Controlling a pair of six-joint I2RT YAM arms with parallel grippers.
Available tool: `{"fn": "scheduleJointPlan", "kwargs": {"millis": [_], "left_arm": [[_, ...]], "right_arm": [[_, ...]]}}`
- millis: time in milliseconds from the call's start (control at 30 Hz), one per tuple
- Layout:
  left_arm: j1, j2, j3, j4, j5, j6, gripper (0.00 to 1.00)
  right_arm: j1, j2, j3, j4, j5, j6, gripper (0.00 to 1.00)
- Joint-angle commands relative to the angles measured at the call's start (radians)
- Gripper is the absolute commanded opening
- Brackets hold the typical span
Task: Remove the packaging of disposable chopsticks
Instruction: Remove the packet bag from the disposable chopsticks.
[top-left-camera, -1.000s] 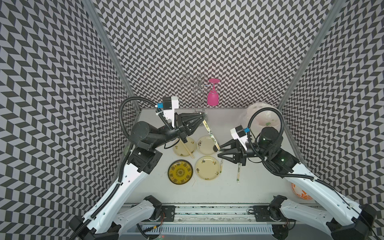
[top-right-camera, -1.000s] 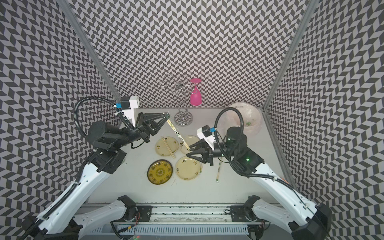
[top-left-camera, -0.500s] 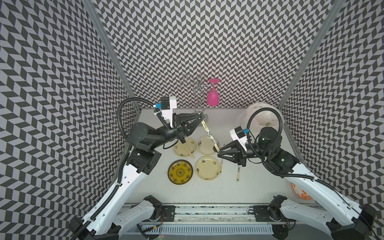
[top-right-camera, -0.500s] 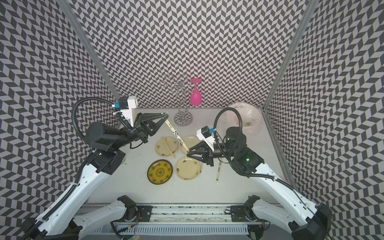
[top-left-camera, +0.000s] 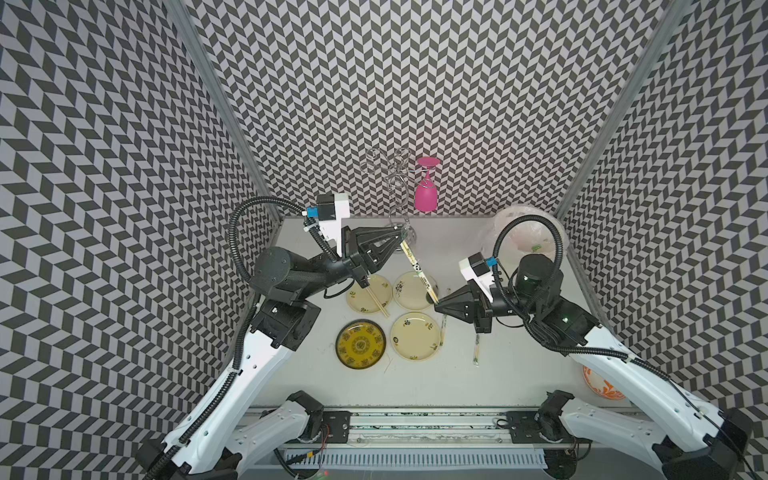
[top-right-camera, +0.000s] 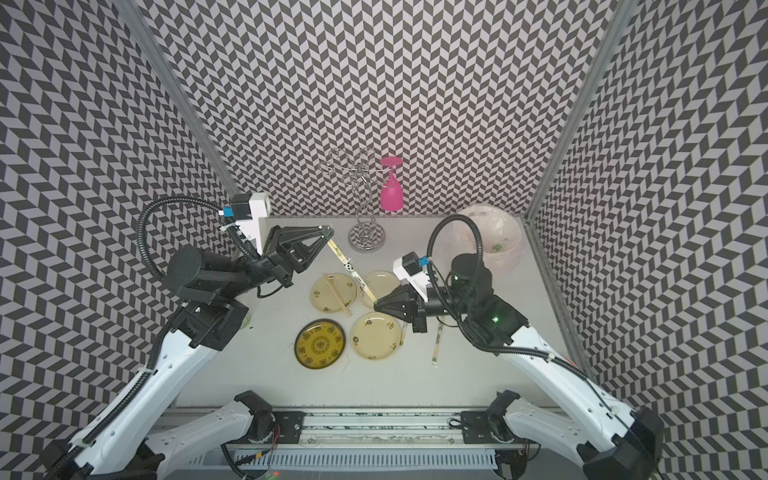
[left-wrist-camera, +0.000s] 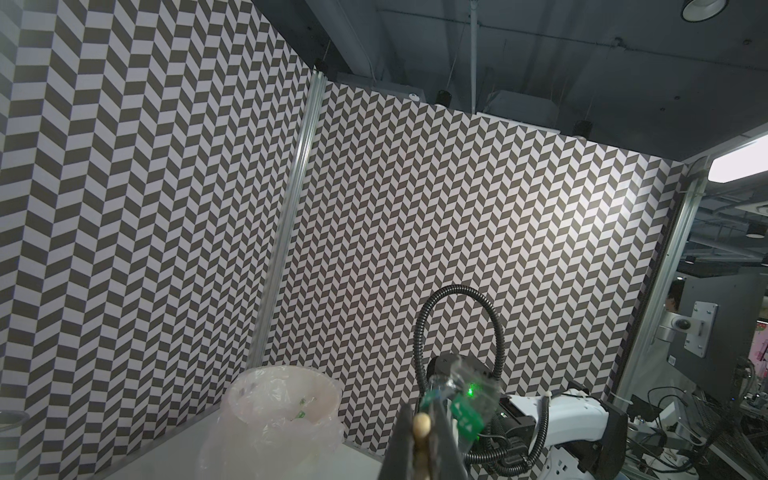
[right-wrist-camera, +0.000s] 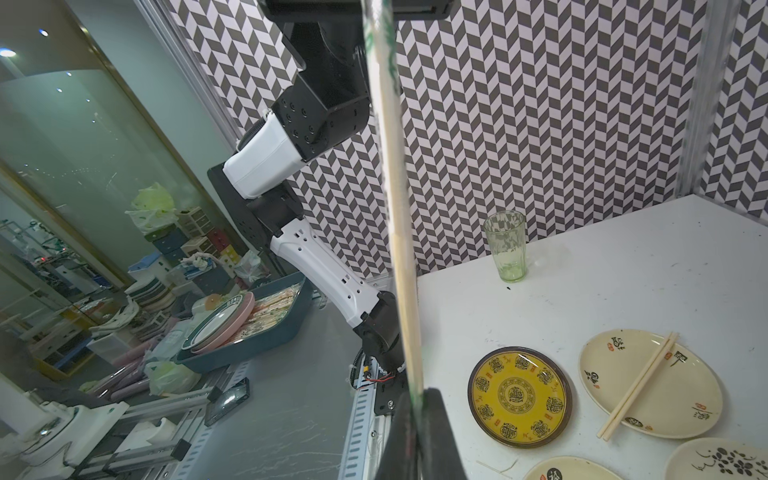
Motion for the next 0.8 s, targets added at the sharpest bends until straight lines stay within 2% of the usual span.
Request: {"fn": "scheduleJointPlan", "kwargs": {"millis": [0,233,400,500,600,633,767], "left_arm": [[0.036,-0.041,0.013,0.019,-0.038,0.023,0.0],[0.05,-0.037,-0.003,0.118,0.025,-0.066,0.0],[0.049,-0.028,-0.027,0.133,0.041,-0.085,0.0],[0.049,-0.029,-0.03,0.134,0.048,-0.09,0.0],[0.05,-0.029,-0.03,0.137,0.055,-0.093,0.0],[0.05,-0.029,-0.031,0.137,0.057,-0.093,0.0],[0.05,-0.032,-0.032,0.133,0.06,-0.09,0.0]], "right_arm": [[-0.006,0.006,0.027,-0.03,0.03,-0.024,0.0],[-0.01,0.011,0.012,0.071,-0.061,0.042,0.03],[-0.011,0.01,0.028,0.093,-0.092,0.053,0.05],[-0.011,0.008,0.032,0.083,-0.094,0.05,0.17],[-0.01,0.007,0.034,0.079,-0.092,0.05,0.2],[-0.011,0.008,0.036,0.079,-0.094,0.048,0.19],[-0.011,0.012,0.039,0.076,-0.087,0.051,0.02]]}}
